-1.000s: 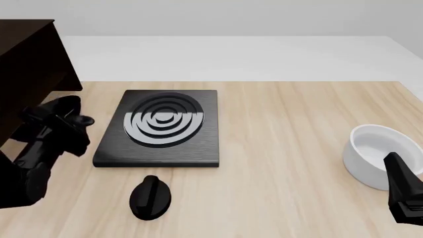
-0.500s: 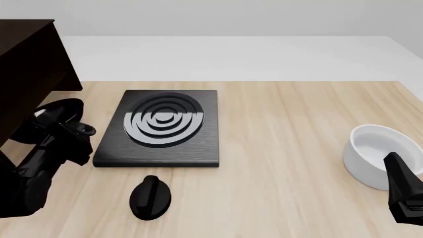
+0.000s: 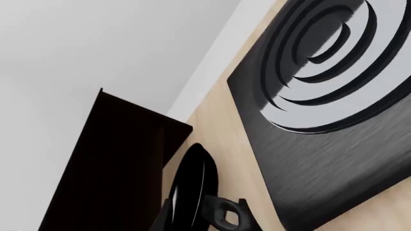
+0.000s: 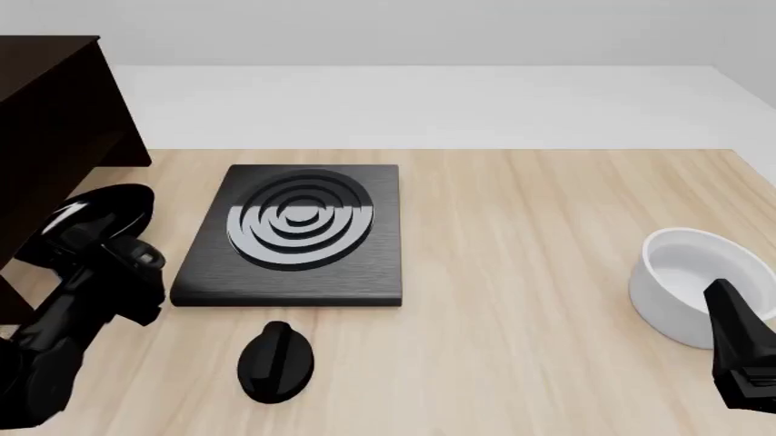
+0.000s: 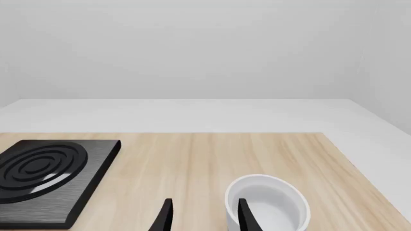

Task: Put the frying pan under the cabinet shelf.

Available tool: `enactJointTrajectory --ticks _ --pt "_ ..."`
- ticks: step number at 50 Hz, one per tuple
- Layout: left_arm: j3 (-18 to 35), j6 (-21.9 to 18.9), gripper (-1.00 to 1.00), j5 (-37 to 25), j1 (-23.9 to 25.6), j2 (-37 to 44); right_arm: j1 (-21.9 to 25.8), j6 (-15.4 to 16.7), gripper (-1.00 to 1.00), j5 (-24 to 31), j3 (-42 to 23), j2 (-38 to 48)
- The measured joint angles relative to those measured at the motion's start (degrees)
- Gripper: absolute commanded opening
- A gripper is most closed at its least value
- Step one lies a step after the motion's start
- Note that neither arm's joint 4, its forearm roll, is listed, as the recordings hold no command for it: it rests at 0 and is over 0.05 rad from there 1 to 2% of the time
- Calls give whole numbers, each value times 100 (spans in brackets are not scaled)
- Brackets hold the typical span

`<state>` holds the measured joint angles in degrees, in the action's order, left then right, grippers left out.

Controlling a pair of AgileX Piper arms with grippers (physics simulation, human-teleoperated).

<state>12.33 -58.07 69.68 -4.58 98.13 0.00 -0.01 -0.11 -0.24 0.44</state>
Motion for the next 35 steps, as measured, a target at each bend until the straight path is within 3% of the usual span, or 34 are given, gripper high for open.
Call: enactJointTrajectory --ticks 35 --pt "-874 -3 100 2 240 -824 0 0 100 0 0 0"
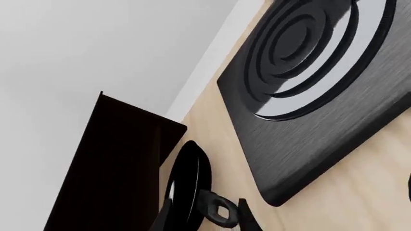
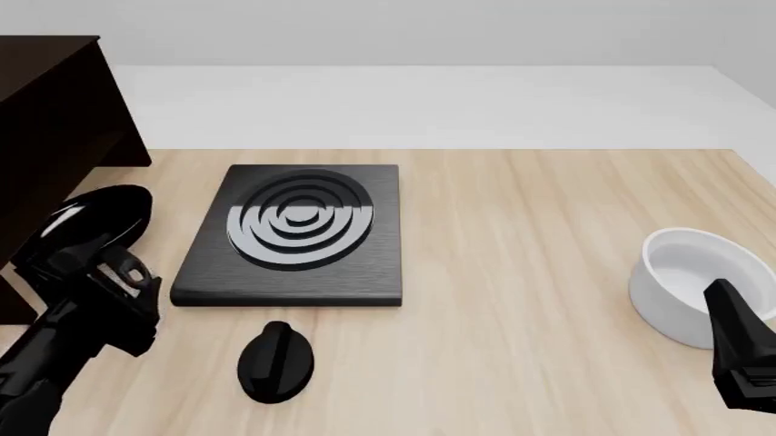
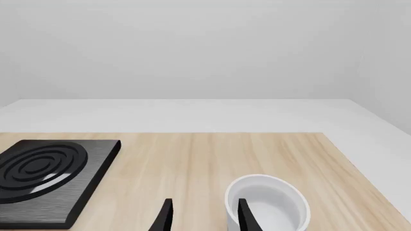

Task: Put the frying pan under the cabinet shelf.

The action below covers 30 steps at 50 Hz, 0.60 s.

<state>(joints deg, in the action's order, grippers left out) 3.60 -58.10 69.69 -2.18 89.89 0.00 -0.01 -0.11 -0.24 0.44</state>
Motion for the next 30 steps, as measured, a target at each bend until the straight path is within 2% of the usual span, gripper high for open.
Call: enactJointTrajectory --ticks 30 --pt "-339 -27 100 6 421 -514 0 1 100 0 0 0"
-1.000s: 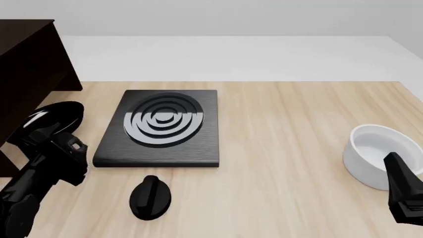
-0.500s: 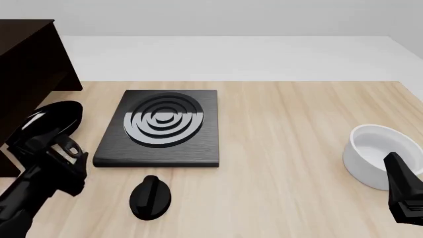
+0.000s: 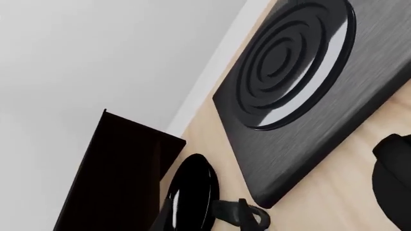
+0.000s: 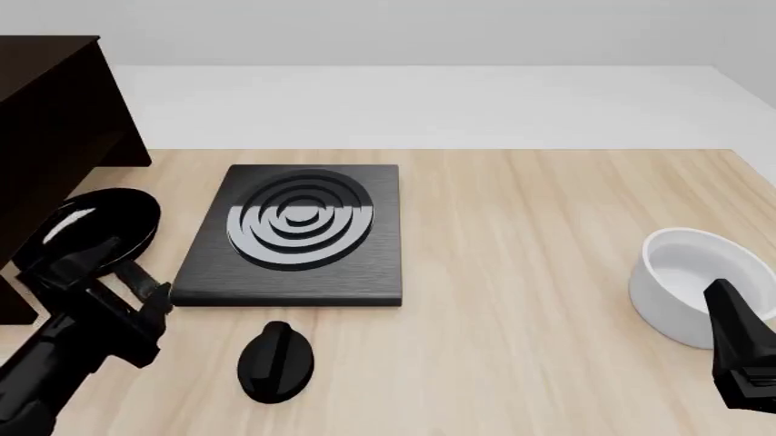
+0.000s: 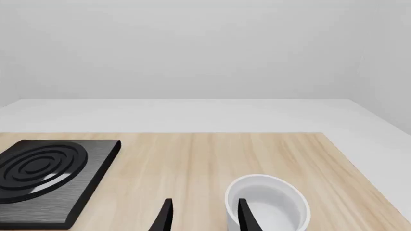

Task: Put the frying pan under the cabinet shelf.

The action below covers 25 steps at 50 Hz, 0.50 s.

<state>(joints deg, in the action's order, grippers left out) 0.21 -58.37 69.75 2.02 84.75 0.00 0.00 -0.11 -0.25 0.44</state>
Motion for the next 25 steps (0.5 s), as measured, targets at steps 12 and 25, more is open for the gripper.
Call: enactJointTrajectory --ticks 12,25 --pt "-14 38 100 10 202 -15 0 0 100 0 0 0" --pt "-19 66 100 13 344 -34 0 -1 100 0 0 0"
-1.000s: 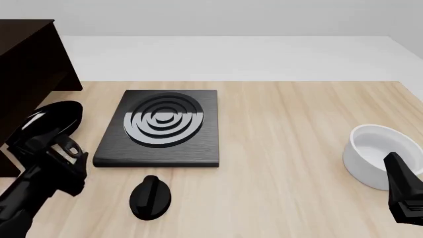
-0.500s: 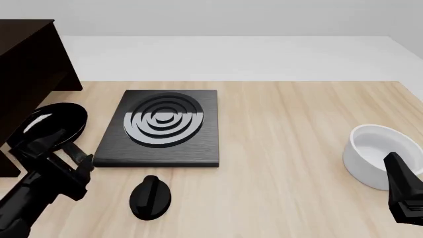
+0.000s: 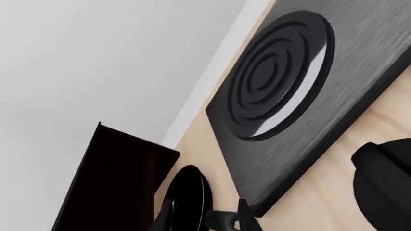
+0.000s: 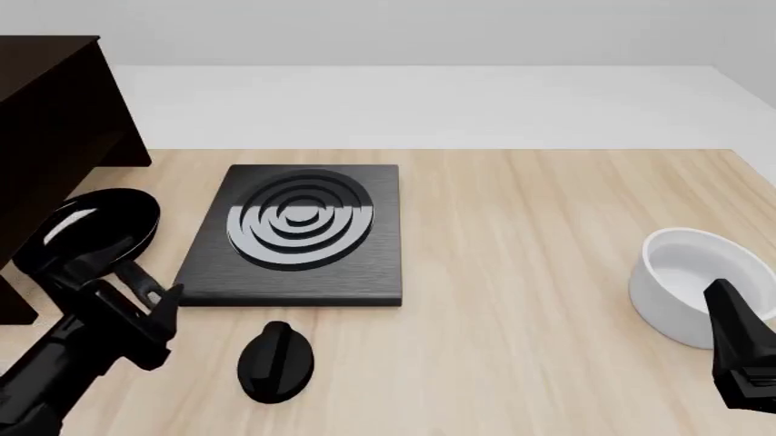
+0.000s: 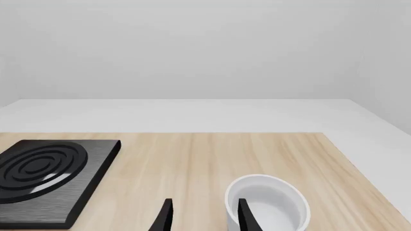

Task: Put the frying pan under the cabinet shelf.

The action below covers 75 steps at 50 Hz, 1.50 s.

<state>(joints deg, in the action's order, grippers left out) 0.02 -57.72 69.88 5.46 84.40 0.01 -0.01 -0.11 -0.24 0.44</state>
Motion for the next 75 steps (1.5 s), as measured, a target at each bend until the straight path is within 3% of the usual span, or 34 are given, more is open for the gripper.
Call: enactJointTrajectory --ticks 31,75 --pt "-2 41 100 -134 434 -169 0 0 100 0 0 0" --pt "-2 114 100 -2766 1076 -2821 0 0 100 0 0 0"
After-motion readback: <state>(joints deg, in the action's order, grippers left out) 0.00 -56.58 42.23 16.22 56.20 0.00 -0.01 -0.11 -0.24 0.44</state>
